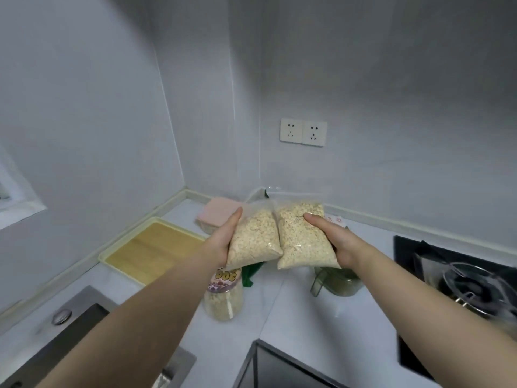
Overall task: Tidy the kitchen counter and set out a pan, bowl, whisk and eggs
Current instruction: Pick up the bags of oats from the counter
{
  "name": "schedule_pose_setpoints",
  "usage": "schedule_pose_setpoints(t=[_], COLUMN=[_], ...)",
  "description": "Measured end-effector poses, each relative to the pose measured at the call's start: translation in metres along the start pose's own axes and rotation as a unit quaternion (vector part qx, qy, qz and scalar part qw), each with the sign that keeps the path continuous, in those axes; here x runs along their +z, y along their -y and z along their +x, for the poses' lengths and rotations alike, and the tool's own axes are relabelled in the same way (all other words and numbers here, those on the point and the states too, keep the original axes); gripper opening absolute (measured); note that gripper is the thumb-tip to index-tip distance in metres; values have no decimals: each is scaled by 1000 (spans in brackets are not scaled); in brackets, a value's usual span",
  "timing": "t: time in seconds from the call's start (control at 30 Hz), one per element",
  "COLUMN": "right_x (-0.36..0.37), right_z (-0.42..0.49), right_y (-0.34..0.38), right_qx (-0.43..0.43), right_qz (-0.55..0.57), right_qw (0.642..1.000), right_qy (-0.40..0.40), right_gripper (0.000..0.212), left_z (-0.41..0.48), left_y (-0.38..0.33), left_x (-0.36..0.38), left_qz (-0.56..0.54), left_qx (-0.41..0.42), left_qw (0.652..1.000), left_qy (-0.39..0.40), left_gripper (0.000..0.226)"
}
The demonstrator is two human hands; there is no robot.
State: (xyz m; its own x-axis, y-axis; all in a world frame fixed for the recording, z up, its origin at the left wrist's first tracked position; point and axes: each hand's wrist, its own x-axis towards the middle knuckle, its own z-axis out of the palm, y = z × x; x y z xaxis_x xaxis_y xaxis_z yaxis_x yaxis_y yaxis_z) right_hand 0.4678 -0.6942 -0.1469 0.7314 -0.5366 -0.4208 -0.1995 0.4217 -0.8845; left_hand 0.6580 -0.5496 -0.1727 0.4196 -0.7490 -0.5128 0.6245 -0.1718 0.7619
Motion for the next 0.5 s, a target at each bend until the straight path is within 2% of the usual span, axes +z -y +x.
schedule_pose_setpoints(t=[0.03, 0.1, 0.23, 0.5], right_x=[-8, -25, -65, -156], right_z=[-11, -31, -74, -169], right_y=[-6, -15, -25, -42], right_qx=[3, 9, 7, -35], right_qz=[0, 10, 22, 50], right_qw=[1000, 1000, 997, 983], right_qy=[-7, -26, -73, -174], right_gripper=[45, 58, 47, 29], left_z=[-3, -5, -12, -16], left_y=[7, 20, 44, 94], left_x=[7, 23, 65, 184], left_qz=[11, 33, 74, 190], left_qx=[-15, -16, -22, -64], left_qw=[1000, 998, 990, 952], left_qy=[16, 52, 117, 231], left_gripper=[72, 64, 28, 36])
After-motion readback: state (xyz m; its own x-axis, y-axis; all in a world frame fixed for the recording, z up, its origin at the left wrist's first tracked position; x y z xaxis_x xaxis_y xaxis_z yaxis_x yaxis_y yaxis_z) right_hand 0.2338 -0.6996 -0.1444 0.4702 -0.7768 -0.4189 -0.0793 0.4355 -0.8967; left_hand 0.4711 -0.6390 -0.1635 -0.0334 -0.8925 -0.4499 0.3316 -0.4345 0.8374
